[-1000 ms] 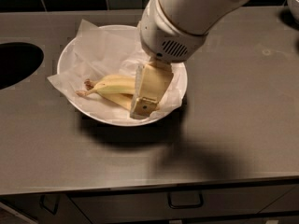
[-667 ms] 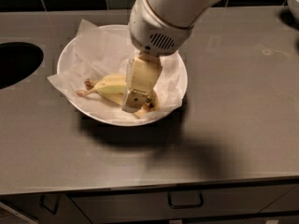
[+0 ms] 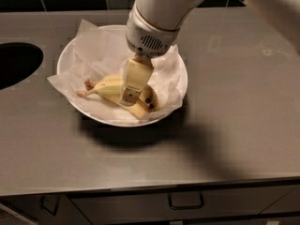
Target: Pick banana from white bowl
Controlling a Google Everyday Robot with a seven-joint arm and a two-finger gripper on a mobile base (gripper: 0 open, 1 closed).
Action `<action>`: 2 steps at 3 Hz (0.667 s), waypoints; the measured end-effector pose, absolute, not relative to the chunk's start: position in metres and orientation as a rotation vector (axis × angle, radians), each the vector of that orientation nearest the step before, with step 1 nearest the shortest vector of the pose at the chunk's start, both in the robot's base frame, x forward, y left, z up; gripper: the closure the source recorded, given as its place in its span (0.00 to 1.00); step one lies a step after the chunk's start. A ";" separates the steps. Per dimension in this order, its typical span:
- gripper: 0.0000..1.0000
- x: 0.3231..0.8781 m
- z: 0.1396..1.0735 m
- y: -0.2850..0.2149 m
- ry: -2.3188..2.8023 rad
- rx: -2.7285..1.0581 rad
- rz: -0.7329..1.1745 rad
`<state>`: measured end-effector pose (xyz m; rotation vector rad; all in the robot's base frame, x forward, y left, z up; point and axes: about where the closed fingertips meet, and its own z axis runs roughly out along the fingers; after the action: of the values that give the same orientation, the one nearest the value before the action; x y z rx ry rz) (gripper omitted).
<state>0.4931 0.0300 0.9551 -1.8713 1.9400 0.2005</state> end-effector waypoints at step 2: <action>0.16 0.494 0.925 0.007 2.080 -1.774 0.207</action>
Offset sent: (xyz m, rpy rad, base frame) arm 0.0043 -0.0355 -0.0506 -0.0228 0.0882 -0.1730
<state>0.4942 0.0069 0.9250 -1.7736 2.0801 0.2068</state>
